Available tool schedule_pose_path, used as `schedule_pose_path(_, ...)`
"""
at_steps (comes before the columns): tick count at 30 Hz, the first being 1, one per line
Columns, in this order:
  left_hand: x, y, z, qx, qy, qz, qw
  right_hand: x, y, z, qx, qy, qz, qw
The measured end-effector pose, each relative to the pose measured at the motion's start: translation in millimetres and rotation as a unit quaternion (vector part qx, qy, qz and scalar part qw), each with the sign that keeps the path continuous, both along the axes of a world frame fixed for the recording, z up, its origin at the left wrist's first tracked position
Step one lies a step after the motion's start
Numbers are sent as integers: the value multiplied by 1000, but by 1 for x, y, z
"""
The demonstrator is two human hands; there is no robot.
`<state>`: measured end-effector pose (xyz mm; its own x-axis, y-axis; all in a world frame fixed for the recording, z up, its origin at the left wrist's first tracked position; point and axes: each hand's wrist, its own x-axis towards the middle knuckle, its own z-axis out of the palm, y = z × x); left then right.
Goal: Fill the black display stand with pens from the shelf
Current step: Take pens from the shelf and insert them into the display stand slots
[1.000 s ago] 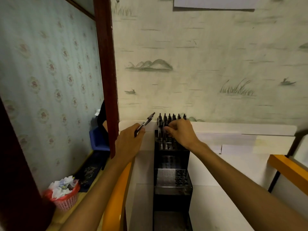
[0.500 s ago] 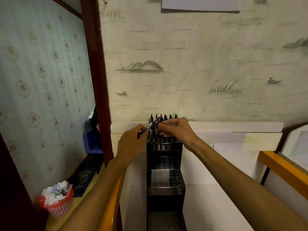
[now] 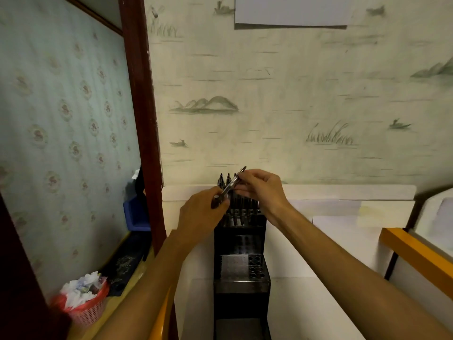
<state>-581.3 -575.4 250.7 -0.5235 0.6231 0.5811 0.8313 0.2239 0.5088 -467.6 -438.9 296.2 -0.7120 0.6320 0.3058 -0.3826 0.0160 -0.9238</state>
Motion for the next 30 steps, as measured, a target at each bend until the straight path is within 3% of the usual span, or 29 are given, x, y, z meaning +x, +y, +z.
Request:
schedule_pose_path(4, -5, -14, -6, -28, -10, 5, 1000, 2, 14, 7, 59, 9, -106, 993)
schedule_pose_path(9, -8, -30, -8, -45, 43, 47, 997, 1, 20, 12, 218, -28, -167, 961)
schedule_pose_path(25, 1, -32, -6, -62, 7, 24, 998, -10, 16, -17, 425, -180, -198, 865)
schedule_pose_path(30, 2, -34, -8, -57, -4, 10, 998, -9, 16, -31, 419, -210, -193, 862)
